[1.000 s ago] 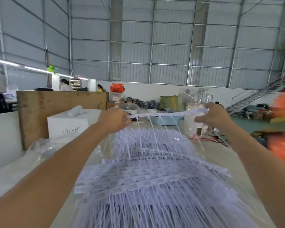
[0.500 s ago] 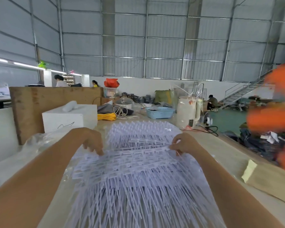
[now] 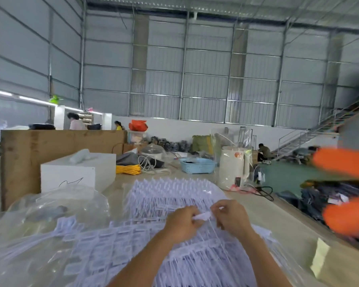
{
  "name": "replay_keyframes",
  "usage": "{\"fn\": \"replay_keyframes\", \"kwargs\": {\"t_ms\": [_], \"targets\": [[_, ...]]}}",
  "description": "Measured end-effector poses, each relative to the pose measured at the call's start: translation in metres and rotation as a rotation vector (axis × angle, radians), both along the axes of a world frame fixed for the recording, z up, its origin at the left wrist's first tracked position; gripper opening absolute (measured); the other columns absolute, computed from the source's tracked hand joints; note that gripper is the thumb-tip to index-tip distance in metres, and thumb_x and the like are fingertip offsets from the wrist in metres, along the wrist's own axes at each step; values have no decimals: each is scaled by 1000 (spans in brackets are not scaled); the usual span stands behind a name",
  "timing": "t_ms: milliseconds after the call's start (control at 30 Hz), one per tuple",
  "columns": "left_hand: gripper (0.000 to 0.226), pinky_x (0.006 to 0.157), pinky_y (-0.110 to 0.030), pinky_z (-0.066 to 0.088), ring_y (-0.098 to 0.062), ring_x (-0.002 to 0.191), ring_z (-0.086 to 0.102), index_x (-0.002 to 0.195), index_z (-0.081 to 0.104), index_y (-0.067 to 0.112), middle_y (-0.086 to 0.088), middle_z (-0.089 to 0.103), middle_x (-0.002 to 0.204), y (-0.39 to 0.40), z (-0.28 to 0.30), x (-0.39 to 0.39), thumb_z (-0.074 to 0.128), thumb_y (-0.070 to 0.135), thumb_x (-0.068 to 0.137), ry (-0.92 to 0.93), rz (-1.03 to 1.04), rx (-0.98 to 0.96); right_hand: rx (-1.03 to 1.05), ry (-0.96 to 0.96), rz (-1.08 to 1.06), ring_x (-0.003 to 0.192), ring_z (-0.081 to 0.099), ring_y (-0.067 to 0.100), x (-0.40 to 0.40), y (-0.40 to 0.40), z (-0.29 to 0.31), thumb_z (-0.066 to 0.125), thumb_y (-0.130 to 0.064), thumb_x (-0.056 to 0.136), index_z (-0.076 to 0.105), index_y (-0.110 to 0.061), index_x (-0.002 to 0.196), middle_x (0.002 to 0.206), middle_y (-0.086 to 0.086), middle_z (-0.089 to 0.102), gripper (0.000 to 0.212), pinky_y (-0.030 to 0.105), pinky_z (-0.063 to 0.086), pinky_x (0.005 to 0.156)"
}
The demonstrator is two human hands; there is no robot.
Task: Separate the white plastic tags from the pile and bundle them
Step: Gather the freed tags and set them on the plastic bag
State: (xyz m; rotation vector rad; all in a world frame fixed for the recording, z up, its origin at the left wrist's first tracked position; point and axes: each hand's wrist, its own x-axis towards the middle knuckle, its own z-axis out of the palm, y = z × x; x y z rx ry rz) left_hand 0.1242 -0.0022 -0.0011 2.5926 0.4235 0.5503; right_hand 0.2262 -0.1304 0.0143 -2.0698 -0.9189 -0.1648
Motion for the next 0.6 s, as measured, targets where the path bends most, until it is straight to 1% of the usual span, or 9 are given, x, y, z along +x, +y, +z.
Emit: {"fn": "replay_keyframes", "kwargs": {"t_ms": [67, 133, 167, 233, 300, 367, 433, 500, 600], "targets": [[14, 61, -29, 28, -28, 94, 58, 82, 51, 24, -9, 60, 94, 0, -2, 4, 50, 31, 94, -35, -21, 25, 51, -94, -83, 58, 58, 12, 2, 2, 3, 56, -19, 91, 68, -14, 74, 66, 1, 65, 21, 23, 38, 56], [12, 60, -30, 27, -28, 93, 57, 92, 51, 22, -8, 59, 96, -3, 1, 5, 48, 34, 95, -63, -34, 79, 63, -109, 9, 66, 52, 23, 1, 8, 8, 54, -18, 94, 64, 1, 76, 70, 9, 60, 28, 29, 35, 61], [13, 64, -31, 33, -28, 95, 57, 98, 52, 23, -7, 59, 101, -4, 3, 5, 48, 35, 95, -72, -43, 88, 22, -98, 71, 63, 46, 22, -2, 10, 11, 52, -21, 96, 60, 3, 73, 65, 9, 53, 34, 29, 33, 60], [24, 79, -31, 40, -25, 103, 57, 116, 53, 25, -4, 56, 112, -5, 9, 3, 48, 37, 96, -78, -37, 113, -91, -65, 149, 57, 37, 14, -7, 11, 18, 51, -25, 97, 54, -3, 61, 58, 2, 41, 42, 25, 28, 55], [28, 88, -33, 36, -24, 107, 55, 121, 51, 27, -2, 55, 116, -5, 16, 0, 48, 40, 96, -71, 5, 185, -134, -40, 189, 55, 36, 9, -10, 9, 24, 54, -21, 95, 49, -10, 54, 55, 0, 41, 43, 20, 27, 52], [26, 87, -34, 34, -23, 105, 55, 116, 53, 26, -1, 56, 113, -3, 21, -4, 48, 42, 96, -95, 35, 228, -79, -16, 236, 63, 44, 10, -11, 5, 27, 54, -15, 94, 64, -1, 70, 67, 8, 54, 30, 17, 32, 57], [22, 87, -34, 35, -23, 102, 56, 110, 54, 24, -1, 56, 110, -1, 24, -8, 50, 40, 95, -114, 47, 234, -28, -35, 248, 71, 50, 8, -12, 1, 29, 53, -8, 94, 69, 3, 91, 80, 3, 60, 19, 9, 35, 62], [20, 89, -37, 35, -24, 101, 56, 108, 55, 21, -2, 55, 110, 0, 25, -10, 50, 36, 96, -86, 64, 244, 15, -34, 220, 70, 55, 5, -11, 1, 28, 55, 0, 90, 69, -1, 91, 81, 1, 63, 15, 7, 39, 64], [21, 84, -36, 36, -29, 104, 56, 111, 55, 15, -8, 58, 113, -3, 27, -9, 50, 30, 96, -35, 52, 207, 154, 87, 161, 52, 58, 12, -13, 3, 24, 58, 6, 83, 65, -6, 73, 62, 4, 61, 17, 30, 52, 60]]}}
